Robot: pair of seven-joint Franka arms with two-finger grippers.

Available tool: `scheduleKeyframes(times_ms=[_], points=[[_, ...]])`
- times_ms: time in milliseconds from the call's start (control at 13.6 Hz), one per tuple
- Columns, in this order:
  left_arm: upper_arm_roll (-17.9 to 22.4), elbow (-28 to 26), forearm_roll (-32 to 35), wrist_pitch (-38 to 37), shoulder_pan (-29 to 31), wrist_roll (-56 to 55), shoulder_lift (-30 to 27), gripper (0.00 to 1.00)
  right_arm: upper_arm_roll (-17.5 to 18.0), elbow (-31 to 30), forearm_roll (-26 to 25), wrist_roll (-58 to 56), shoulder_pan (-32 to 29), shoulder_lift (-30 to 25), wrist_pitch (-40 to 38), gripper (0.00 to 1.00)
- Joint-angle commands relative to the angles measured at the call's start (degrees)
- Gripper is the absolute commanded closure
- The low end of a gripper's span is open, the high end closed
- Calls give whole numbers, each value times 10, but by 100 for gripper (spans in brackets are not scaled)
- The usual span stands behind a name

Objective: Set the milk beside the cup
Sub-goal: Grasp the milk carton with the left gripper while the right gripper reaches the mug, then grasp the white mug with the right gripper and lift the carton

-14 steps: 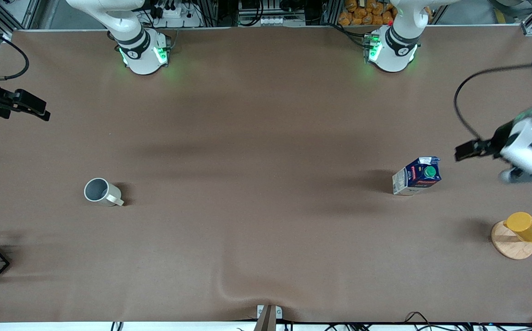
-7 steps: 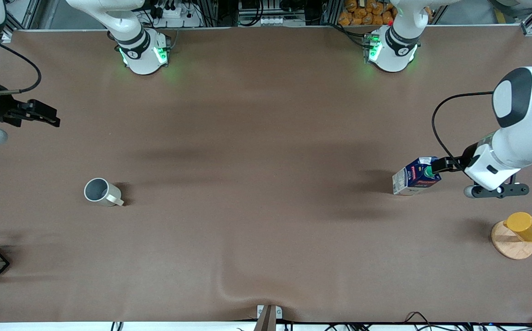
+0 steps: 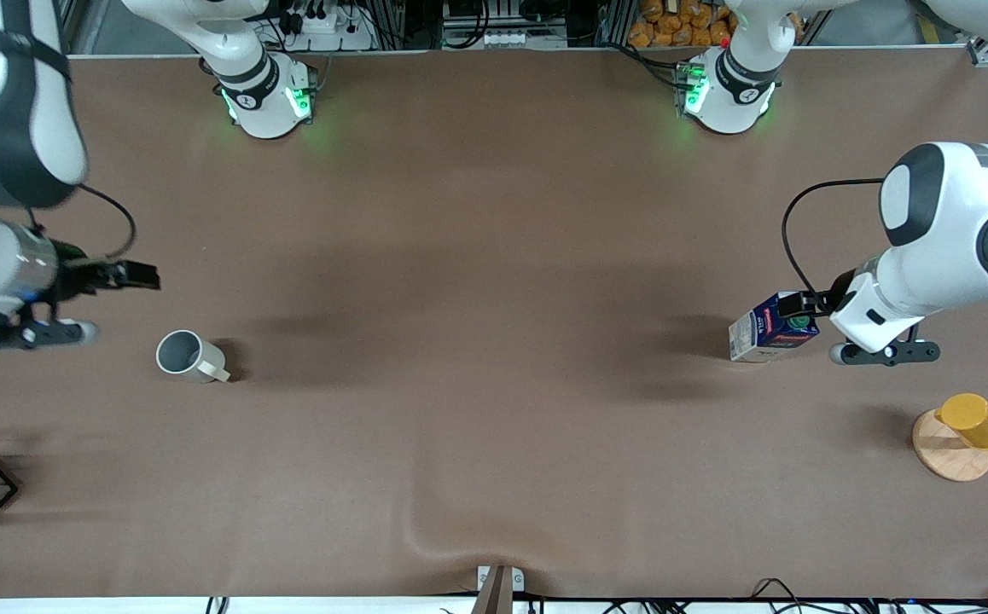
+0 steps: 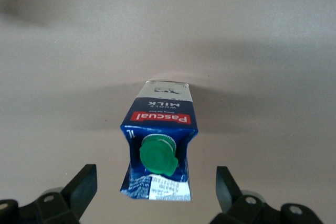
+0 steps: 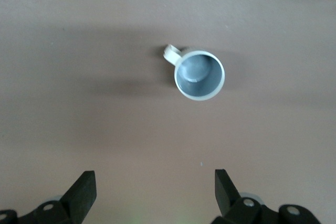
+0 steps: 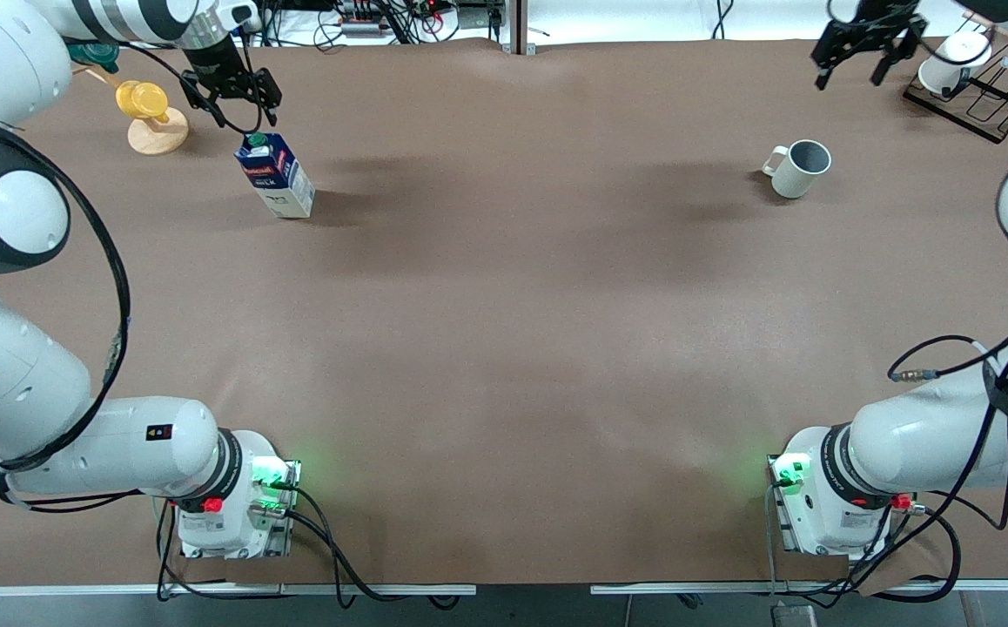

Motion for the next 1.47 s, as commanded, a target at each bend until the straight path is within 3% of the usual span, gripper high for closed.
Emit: scheduleKeyframes(times_ms=[0,367,734,1175,1395], points=[[0,-31,14,35,0,10,-6,0,-2,27,-6,-34,10,50,32,0],[0,-41,14,53,0,10,8,0,-2,27,-10,-139,8,119,95,0],[1,-40,14,61,1,10,23,2,-4,6,-23,-238,-4,142,107,0],[1,-39,14,61,3,8,28,39,-5,-3,-23,-250,-22,185,128,0],[1,-35,14,56,2,7,25,50,-5,-3,-23,-252,-21,198,128,0]])
